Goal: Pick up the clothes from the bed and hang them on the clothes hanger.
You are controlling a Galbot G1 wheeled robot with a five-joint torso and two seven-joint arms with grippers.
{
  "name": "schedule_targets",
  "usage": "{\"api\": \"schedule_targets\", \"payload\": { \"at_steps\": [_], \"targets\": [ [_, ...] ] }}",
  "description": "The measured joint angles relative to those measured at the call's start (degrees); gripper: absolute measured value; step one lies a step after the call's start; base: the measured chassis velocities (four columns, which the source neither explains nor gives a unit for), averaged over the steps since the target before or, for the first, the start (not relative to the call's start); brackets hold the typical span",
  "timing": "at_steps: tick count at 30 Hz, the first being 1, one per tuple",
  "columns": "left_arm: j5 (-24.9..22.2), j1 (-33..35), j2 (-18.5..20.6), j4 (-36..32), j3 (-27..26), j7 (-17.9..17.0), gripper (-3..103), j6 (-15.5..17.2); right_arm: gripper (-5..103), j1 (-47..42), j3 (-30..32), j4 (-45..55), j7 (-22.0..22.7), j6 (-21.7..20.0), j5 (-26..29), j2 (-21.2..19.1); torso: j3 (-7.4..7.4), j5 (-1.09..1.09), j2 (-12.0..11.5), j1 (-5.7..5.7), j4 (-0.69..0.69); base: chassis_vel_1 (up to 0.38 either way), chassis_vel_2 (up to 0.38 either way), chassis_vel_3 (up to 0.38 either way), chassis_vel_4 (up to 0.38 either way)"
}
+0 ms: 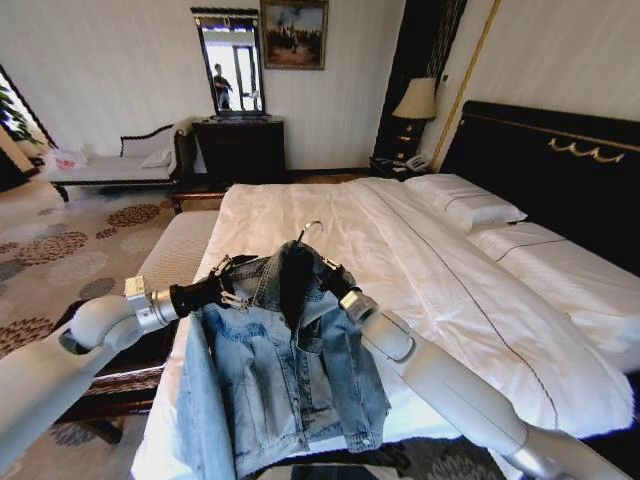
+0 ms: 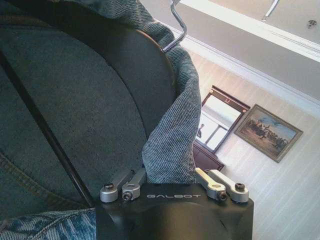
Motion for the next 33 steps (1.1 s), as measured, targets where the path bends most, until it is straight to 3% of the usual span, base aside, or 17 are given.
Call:
{"api": "schedule_targets", "payload": {
  "at_steps": [11,22,25,26,27,28,30,31,32,33],
  "targets": [
    [0.08,1.41,1.44,-3.36,-2.00,-0.14,100,0.17,22,-2.69,1.68,0.24,0.41,0.34,-0.12,-0.42,0.00,0.00,0.00,0.00,0.01,0.000,0.000,0.000,0.000],
    [-4.29,2.37,1.16,-2.91,-7.92,-3.39,100,-0.66,22,-4.34,2.68,0.71,0.92,0.24,-0.15,-0.63,0.00,0.00,0.00,0.00,0.01,0.000,0.000,0.000,0.000],
    [-7.32,2.59,-1.07,-4.46,-8.98,-13.19,100,0.54,22,-4.71,2.88,0.71,1.19,0.20,-0.15,-0.67,0.00,0.00,0.00,0.00,0.01,0.000,0.000,0.000,0.000],
    [-7.32,2.59,-1.07,-4.46,-8.98,-13.19,100,0.54,22,-4.71,2.88,0.71,1.19,0.20,-0.15,-0.67,0.00,0.00,0.00,0.00,0.01,0.000,0.000,0.000,0.000],
    [-8.85,2.73,-2.93,-5.38,-9.65,-21.97,100,2.29,22,-4.79,3.01,0.66,1.34,0.20,-0.12,-0.62,0.00,0.00,0.00,0.00,0.01,0.000,0.000,0.000,0.000],
    [-8.92,2.78,-4.39,-5.57,-10.05,-28.25,100,3.42,22,-4.87,3.11,0.58,1.46,0.20,-0.05,-0.60,0.00,0.00,0.00,-0.01,0.00,0.000,0.000,0.000,0.000],
    [-8.59,2.93,-6.19,-5.65,-10.58,-35.20,100,4.93,22,-4.97,3.21,0.44,1.65,0.23,0.13,-0.59,0.00,-0.01,0.00,-0.01,0.00,0.000,0.000,0.000,0.000],
    [-8.03,3.32,-7.92,-5.64,-11.43,-43.14,100,6.85,22,-5.12,3.35,0.23,1.88,0.33,0.28,-0.55,0.00,-0.01,0.00,0.00,0.00,0.000,0.000,0.000,0.000],
    [-8.03,3.32,-7.92,-5.64,-11.43,-43.14,100,6.85,22,-5.12,3.35,0.23,1.88,0.33,0.28,-0.55,0.00,-0.01,0.00,0.00,0.00,0.000,0.000,0.000,0.000],
    [-7.77,4.20,-9.39,-5.60,-12.90,-49.12,100,8.74,22,-5.43,3.69,0.00,2.11,0.56,0.34,-0.49,0.00,-0.02,0.00,0.00,0.01,0.000,0.000,0.000,0.000]
  ]
}}
